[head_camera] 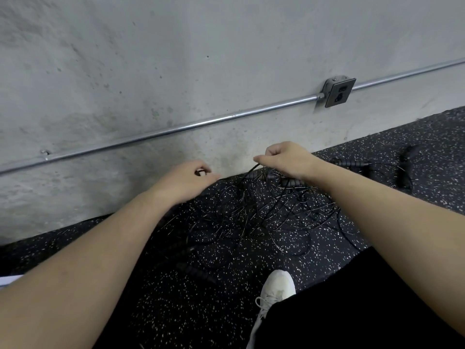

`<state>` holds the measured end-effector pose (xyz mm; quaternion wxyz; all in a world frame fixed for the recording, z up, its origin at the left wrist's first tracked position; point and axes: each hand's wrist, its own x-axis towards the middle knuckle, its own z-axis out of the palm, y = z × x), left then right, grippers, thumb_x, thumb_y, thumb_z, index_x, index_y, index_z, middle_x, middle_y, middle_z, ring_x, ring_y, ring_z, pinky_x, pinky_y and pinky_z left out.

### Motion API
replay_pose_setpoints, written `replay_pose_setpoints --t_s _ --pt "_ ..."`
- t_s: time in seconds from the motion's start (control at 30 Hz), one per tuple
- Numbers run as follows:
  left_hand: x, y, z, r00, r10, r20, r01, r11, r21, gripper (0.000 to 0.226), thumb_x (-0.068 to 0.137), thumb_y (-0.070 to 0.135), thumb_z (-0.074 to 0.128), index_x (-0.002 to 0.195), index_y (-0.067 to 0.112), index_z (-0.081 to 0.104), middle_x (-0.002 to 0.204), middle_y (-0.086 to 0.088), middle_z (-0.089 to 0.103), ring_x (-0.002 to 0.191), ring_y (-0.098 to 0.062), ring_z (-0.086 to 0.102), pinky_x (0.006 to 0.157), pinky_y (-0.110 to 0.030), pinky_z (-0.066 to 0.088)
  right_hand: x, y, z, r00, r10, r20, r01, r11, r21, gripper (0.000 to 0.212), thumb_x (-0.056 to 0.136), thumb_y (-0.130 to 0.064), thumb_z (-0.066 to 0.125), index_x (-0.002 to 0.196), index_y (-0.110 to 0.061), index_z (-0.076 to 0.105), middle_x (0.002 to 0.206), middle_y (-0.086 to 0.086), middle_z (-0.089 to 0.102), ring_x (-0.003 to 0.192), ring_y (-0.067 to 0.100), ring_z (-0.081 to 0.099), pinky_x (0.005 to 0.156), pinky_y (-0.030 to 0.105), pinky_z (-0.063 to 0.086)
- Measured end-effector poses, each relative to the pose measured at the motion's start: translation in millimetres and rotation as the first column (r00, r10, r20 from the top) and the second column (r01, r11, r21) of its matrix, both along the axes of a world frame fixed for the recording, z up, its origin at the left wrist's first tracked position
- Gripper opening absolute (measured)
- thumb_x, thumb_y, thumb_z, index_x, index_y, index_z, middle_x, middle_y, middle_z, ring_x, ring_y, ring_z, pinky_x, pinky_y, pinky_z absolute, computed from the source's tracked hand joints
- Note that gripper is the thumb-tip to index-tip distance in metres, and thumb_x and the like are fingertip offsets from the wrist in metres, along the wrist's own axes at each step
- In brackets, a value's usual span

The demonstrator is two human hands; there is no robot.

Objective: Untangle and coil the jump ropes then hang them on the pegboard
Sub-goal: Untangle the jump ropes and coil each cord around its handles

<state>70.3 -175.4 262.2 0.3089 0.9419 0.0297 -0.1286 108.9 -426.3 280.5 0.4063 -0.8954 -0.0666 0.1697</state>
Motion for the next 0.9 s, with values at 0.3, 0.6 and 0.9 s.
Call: replay_pose_setpoints --t_s 0.3,0.6,0.9 --pt "-5.2 -50.4 3.0 0.97 -0.147 0.191 0.172 0.978 -0.12 0.024 0.097 0.051 0.059 0.092 0.031 0.07 0.101 0.013 0.049 0.092 -0.006 0.052 0.08 -0.025 0.038 -16.6 18.3 17.3 0.985 0.163 0.049 -0.164 0.986 0.025 0.031 0.102 -0.034 0.057 0.083 -0.01 0.055 0.052 -0.006 0.038 0.03 0.003 0.034 0.032 0.012 0.028" --pt "-7.6 -40.5 27.0 0.932 0.098 0.35 0.002 0.961 -0.275 0.031 0.102 0.044 0.055 0.076 0.029 0.064 0.072 0.004 0.052 0.064 -0.013 0.051 0.058 -0.028 0.047 -15.3 2.6 -8.1 0.922 0.283 -0.263 -0.295 0.956 -0.006 0.076 0.102 -0.066 0.014 0.115 -0.014 0.067 0.103 0.003 0.078 0.106 0.02 0.069 0.107 0.036 0.039" --pt "-24.5 4.4 12.3 0.931 0.365 -0.005 -0.361 0.919 -0.159 0.035 0.103 0.045 0.056 0.091 0.016 0.072 0.064 -0.005 0.052 0.053 -0.02 0.049 0.043 -0.021 0.042 -18.6 -22.4 2.8 0.992 0.125 -0.035 -0.124 0.992 0.032 0.049 0.105 -0.054 0.035 0.075 -0.018 0.051 0.06 -0.007 0.048 0.047 0.004 0.047 0.047 0.016 0.039"
